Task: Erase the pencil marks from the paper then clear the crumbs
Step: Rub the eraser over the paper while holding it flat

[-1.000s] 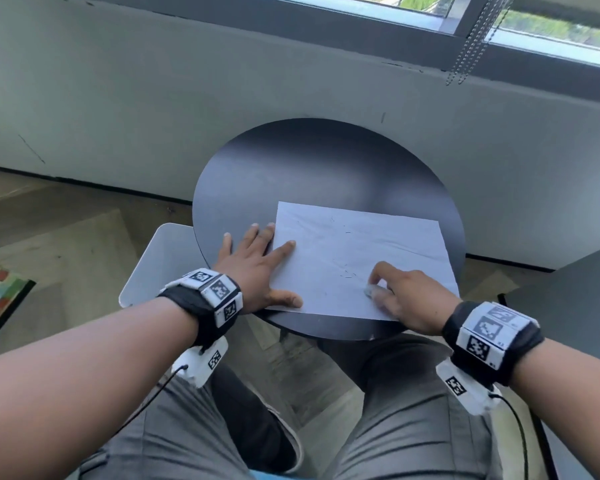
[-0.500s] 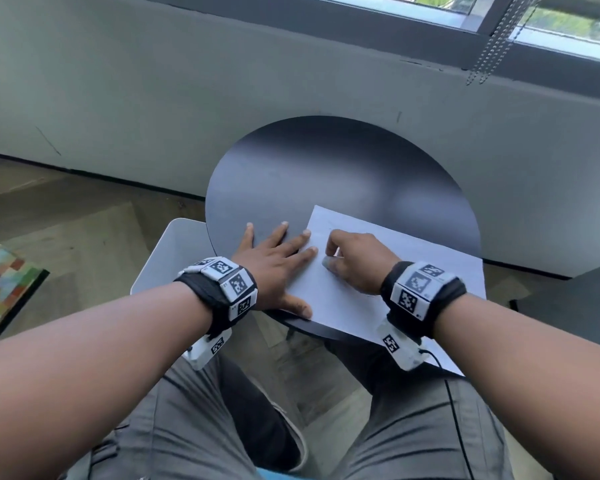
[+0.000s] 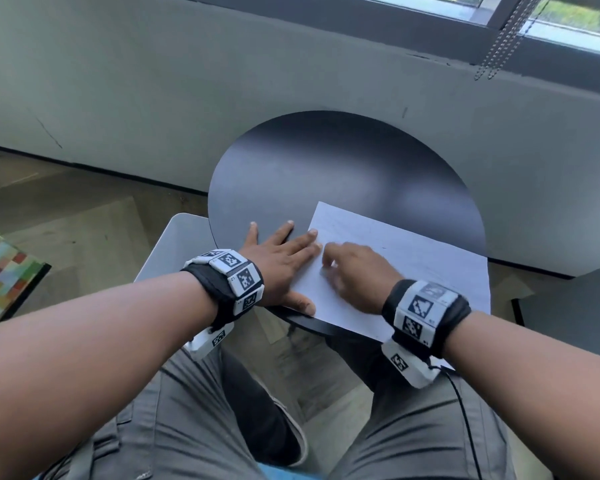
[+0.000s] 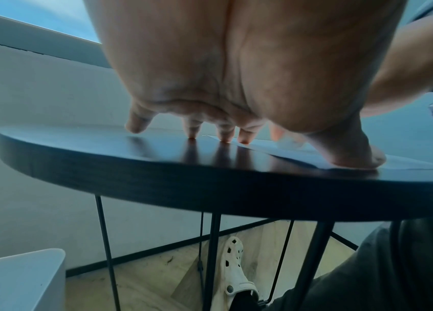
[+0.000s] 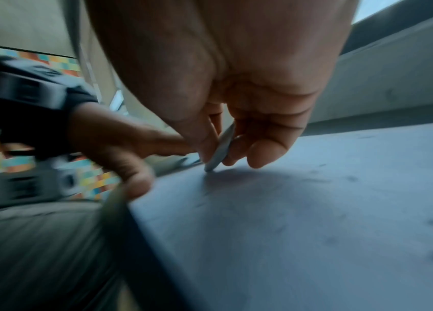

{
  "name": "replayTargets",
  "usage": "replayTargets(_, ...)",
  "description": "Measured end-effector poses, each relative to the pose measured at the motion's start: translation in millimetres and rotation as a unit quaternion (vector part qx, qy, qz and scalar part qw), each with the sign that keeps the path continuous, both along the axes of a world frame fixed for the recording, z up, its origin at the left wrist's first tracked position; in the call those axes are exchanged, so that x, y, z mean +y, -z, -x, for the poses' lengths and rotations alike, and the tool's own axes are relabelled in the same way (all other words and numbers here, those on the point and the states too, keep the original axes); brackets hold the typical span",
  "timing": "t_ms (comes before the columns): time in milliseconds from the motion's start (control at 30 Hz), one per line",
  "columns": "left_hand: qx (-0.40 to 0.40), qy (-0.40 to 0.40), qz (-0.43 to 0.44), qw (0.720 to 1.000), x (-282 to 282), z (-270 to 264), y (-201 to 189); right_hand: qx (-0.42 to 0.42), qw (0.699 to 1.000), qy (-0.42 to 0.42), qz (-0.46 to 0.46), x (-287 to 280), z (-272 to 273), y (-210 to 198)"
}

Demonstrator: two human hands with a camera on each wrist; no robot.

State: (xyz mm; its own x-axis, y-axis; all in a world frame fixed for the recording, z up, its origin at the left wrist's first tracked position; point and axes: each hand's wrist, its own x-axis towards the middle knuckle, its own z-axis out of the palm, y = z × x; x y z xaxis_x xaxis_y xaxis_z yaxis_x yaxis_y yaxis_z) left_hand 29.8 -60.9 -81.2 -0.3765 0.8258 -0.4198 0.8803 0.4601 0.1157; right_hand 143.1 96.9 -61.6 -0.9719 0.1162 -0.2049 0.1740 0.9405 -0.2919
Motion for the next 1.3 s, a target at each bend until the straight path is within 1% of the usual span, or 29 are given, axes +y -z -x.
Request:
replayTargets(67,-0.004,0.000,0.000,1.000,1,0,1,-0.023,0.998,-0.062,0.011,-10,-13,-1)
replayTargets(100,-0.002,0.001,0.002,1.000,1,0,1,-0.025,0.998,-0.061,0.012,-7,-12,-2)
replayTargets(133,0.000,0.002,0.005,1.000,1,0,1,-0.018,0.999,-0.036,0.007,0,-7,-3)
replayTargets(200,0.004,0.003,0.007,1.000,2,1,2,0.000,0.999,0.049,-0.009,18,3,-3)
replayTargets(233,0.005,0.003,0.009,1.000,3,1,2,0.005,0.997,0.072,-0.013,22,5,-3)
replayTargets(267,0.005,0.003,0.012,1.000,3,1,1,0.008,0.998,0.065,-0.013,19,3,-3)
replayTargets(333,0.004,0.004,0.015,1.000,3,2,1,-0.004,1.000,-0.015,0.002,1,-7,-2)
replayTargets(400,0.007,0.007,0.014,1.000,4,2,3,-0.042,0.993,-0.105,0.015,-13,-21,-3)
replayTargets(433,0.008,0.007,0.015,1.000,4,2,2,-0.050,0.992,-0.117,0.014,-11,-19,-4)
replayTargets(467,0.008,0.006,0.017,1.000,5,2,2,-0.043,0.994,-0.101,0.010,-5,-13,-5)
replayTargets(567,0.008,0.004,0.024,1.000,6,3,1,0.000,1.000,0.016,-0.022,18,3,-5)
replayTargets(600,0.009,0.004,0.026,1.000,6,3,0,0.012,1.000,0.013,-0.024,18,1,-4)
replayTargets(667,0.008,0.005,0.028,1.000,6,3,-1,-0.003,0.998,-0.066,-0.008,5,-10,-3)
replayTargets(733,0.009,0.007,0.031,0.999,8,3,-3,-0.041,0.988,-0.151,0.012,-7,-23,-1)
replayTargets(767,0.008,0.007,0.034,0.999,9,3,-3,-0.045,0.986,-0.158,0.011,-5,-22,-2)
replayTargets(800,0.006,0.005,0.035,0.999,10,4,-4,-0.034,0.990,-0.138,0.006,1,-17,-3)
replayTargets(900,0.004,0.000,0.040,0.999,12,4,-6,0.016,0.999,-0.022,-0.017,16,-6,-2)
replayTargets(933,0.004,-0.002,0.041,0.999,12,3,-7,0.021,0.999,-0.020,-0.022,14,-8,-2)
replayTargets(1067,0.008,-0.002,0.047,0.999,13,1,-9,-0.039,0.989,-0.144,0.004,-3,-32,1)
replayTargets(1100,0.007,-0.002,0.049,0.999,13,1,-9,-0.045,0.989,-0.144,0.003,0,-32,0)
replayTargets(1133,0.005,-0.003,0.048,0.999,13,1,-9,-0.038,0.992,-0.118,0.000,7,-28,-1)
replayTargets(1233,0.003,-0.007,0.048,0.999,13,2,-9,0.007,0.999,0.027,-0.025,26,-18,0)
replayTargets(1267,0.002,-0.008,0.048,0.999,13,2,-10,0.013,0.999,0.042,-0.027,26,-21,2)
replayTargets(1300,0.002,-0.008,0.048,0.999,13,2,-10,0.013,0.999,0.027,-0.018,20,-26,4)
